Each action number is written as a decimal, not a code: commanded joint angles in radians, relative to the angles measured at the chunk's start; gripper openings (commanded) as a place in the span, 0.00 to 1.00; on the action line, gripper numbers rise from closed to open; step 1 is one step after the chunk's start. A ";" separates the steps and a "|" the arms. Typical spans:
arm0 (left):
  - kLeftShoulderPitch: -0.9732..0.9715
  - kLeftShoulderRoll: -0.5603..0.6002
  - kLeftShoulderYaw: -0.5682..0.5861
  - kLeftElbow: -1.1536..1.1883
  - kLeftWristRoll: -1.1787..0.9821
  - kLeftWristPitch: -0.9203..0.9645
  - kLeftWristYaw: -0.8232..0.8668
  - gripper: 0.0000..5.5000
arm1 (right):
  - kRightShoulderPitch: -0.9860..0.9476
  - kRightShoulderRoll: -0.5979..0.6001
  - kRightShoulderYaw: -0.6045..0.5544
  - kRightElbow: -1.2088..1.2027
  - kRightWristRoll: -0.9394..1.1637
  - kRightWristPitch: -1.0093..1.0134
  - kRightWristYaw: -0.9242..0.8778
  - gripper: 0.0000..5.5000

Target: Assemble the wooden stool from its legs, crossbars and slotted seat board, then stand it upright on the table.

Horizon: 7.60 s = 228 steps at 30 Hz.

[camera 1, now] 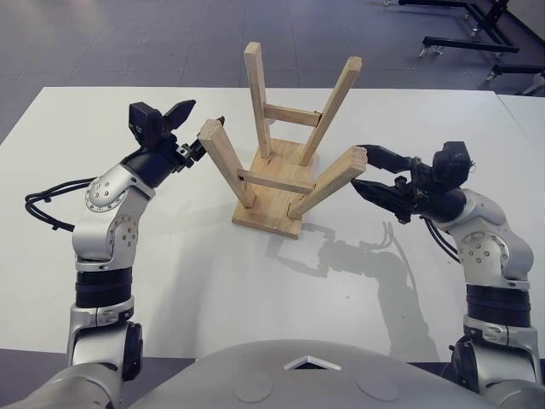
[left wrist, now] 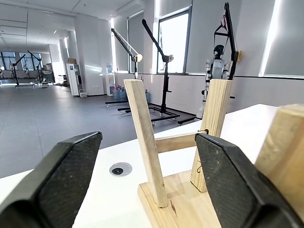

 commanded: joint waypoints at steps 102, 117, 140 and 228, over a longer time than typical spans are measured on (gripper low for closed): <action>-0.211 -0.059 -0.122 -0.040 0.057 0.053 0.224 0.65 | -0.334 0.162 -0.070 0.038 0.277 0.036 -0.246 0.71; -0.168 -0.022 0.055 -0.188 0.026 0.085 0.308 0.65 | -0.419 0.121 -0.080 0.603 -0.170 -0.337 -0.253 0.71; -0.095 -0.060 -0.013 -0.213 0.028 0.068 0.266 0.65 | -0.737 0.071 0.000 1.194 -0.410 -0.477 0.169 0.71; 0.393 0.195 -0.281 -0.059 0.149 -0.126 -0.330 0.37 | -0.263 -0.015 0.366 0.667 -0.568 -0.564 0.282 0.66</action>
